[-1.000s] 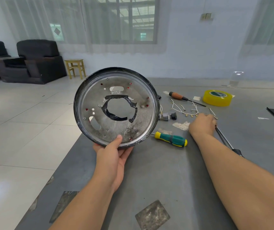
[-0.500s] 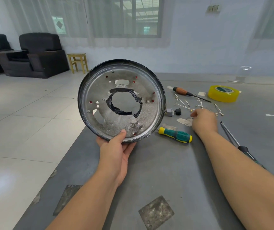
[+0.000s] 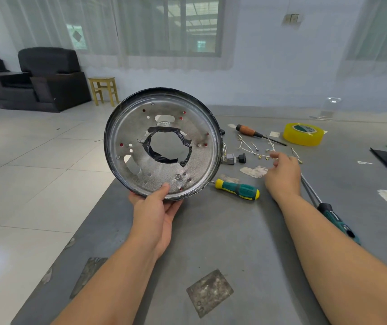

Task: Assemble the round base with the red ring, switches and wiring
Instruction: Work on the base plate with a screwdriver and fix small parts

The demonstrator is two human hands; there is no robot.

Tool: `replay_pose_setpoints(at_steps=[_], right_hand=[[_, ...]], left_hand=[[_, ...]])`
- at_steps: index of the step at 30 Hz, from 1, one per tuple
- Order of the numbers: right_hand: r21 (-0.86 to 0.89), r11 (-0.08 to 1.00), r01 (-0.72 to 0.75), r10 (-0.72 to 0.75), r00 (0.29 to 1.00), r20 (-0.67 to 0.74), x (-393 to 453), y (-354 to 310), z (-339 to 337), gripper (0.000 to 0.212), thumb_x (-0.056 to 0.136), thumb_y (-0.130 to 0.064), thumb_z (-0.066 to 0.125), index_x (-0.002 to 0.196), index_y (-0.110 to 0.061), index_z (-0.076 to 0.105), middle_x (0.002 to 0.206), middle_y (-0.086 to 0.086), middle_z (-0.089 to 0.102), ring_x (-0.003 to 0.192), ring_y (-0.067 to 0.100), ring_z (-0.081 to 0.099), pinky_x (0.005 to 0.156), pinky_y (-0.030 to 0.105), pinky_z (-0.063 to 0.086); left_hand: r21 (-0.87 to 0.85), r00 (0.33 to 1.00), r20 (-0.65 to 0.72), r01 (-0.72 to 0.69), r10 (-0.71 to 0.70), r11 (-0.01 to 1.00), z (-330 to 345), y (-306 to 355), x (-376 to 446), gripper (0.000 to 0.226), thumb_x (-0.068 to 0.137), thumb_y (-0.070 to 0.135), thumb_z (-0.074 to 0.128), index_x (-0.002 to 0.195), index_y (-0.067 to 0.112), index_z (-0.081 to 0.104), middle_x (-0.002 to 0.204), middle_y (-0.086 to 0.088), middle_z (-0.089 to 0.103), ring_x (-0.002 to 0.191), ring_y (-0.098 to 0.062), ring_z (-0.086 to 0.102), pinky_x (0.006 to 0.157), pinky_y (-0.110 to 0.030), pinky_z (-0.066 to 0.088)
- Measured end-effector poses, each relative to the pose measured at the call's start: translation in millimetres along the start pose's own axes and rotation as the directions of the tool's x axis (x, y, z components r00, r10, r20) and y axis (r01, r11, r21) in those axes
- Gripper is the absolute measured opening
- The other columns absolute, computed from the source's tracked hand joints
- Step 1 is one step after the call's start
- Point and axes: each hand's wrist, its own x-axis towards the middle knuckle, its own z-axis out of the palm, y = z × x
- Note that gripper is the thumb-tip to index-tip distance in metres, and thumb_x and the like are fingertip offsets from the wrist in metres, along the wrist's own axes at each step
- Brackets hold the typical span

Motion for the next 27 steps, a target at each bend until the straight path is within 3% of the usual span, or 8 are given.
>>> replay_pose_setpoints(at_steps=[3, 5, 8, 12, 14, 17, 24, 27], right_hand=[[0.106, 0.987, 0.123, -0.120, 0.992, -0.040, -20.2, -17.4, -8.9, 0.041, 0.096, 0.006, 0.050, 0.130, -0.013, 0.064, 0.128, 0.011, 0.055, 0.107, 0.020, 0.060, 0.095, 0.026, 0.047], [0.205, 0.935, 0.289, -0.281, 0.957, -0.066, -41.1, -41.0, -12.5, 0.039, 0.093, 0.007, 0.054, 0.125, -0.012, 0.067, 0.119, 0.008, 0.057, 0.095, 0.014, 0.060, 0.094, 0.026, 0.051], [0.328, 0.772, 0.544, -0.566, 0.824, -0.034, -87.9, -76.2, -9.1, 0.036, 0.086, 0.011, 0.060, 0.114, -0.010, 0.069, 0.108, 0.001, 0.056, 0.087, 0.009, 0.060, 0.087, 0.009, 0.045], [0.396, 0.676, 0.622, -0.720, 0.672, 0.173, -141.1, -90.7, 1.2, 0.025, 0.083, 0.005, 0.065, 0.098, -0.015, 0.059, 0.102, -0.004, 0.050, 0.086, 0.008, 0.056, 0.083, 0.021, 0.050], [0.353, 0.696, 0.625, -0.717, 0.623, 0.311, -149.4, -87.4, 5.8, 0.026, 0.084, 0.002, 0.063, 0.097, -0.018, 0.054, 0.103, -0.006, 0.046, 0.085, 0.009, 0.052, 0.081, 0.029, 0.051], [0.297, 0.752, 0.589, -0.657, 0.632, 0.410, -149.6, -85.0, 10.0, 0.024, 0.086, -0.001, 0.063, 0.099, -0.019, 0.053, 0.105, -0.008, 0.044, 0.083, 0.006, 0.052, 0.082, 0.034, 0.052], [0.354, 0.828, 0.435, -0.560, 0.652, 0.510, -141.1, -84.1, 6.5, 0.030, 0.084, -0.008, 0.073, 0.108, -0.020, 0.060, 0.108, -0.008, 0.049, 0.092, 0.001, 0.060, 0.082, 0.011, 0.050], [0.319, 0.831, 0.456, -0.555, 0.629, 0.544, -137.8, -81.3, 0.0, 0.026, 0.084, -0.008, 0.070, 0.106, -0.019, 0.064, 0.110, -0.003, 0.053, 0.091, 0.002, 0.059, 0.084, 0.008, 0.047]], left_hand=[[-0.008, 1.000, -0.009, -0.014, 0.014, 1.000, 0.1, 1.2, -1.7, 0.055, 0.101, -0.005, 0.058, 0.145, 0.022, 0.039, 0.132, -0.011, 0.070, 0.111, -0.030, 0.074, 0.093, -0.048, 0.061], [-0.025, 0.999, -0.028, -0.028, 0.027, 0.999, -0.3, 2.9, -2.8, 0.057, 0.101, -0.006, 0.058, 0.147, 0.023, 0.038, 0.134, -0.010, 0.069, 0.114, -0.029, 0.074, 0.094, -0.047, 0.061], [-0.058, 0.996, -0.057, -0.074, 0.070, 0.996, -1.8, 5.1, -3.7, 0.064, 0.101, -0.006, 0.057, 0.152, 0.027, 0.035, 0.141, -0.007, 0.065, 0.122, -0.027, 0.069, 0.092, -0.042, 0.062], [-0.087, 0.988, -0.089, -0.138, 0.130, 0.987, -4.7, 6.0, -3.6, 0.066, 0.102, -0.005, 0.056, 0.153, 0.030, 0.032, 0.149, -0.002, 0.060, 0.131, -0.025, 0.064, 0.090, -0.037, 0.059], [-0.095, 0.985, -0.101, -0.148, 0.139, 0.984, -5.8, 5.3, -2.8, 0.065, 0.102, -0.006, 0.056, 0.151, 0.032, 0.033, 0.148, -0.001, 0.060, 0.131, -0.024, 0.063, 0.091, -0.038, 0.059], [-0.096, 0.985, -0.103, -0.146, 0.136, 0.985, -6.1, 5.7, -2.6, 0.065, 0.102, -0.006, 0.056, 0.148, 0.034, 0.036, 0.147, -0.001, 0.061, 0.130, -0.024, 0.063, 0.091, -0.038, 0.058], [-0.077, 0.988, -0.088, -0.133, 0.126, 0.988, -4.8, 4.3, -0.7, 0.062, 0.102, -0.007, 0.055, 0.143, 0.036, 0.040, 0.145, -0.002, 0.062, 0.129, -0.024, 0.064, 0.085, -0.035, 0.059], [-0.082, 0.989, -0.091, -0.125, 0.117, 0.989, -5.1, 4.2, 1.4, 0.066, 0.102, -0.008, 0.056, 0.149, 0.034, 0.037, 0.145, -0.003, 0.062, 0.129, -0.025, 0.065, 0.085, -0.036, 0.059]])
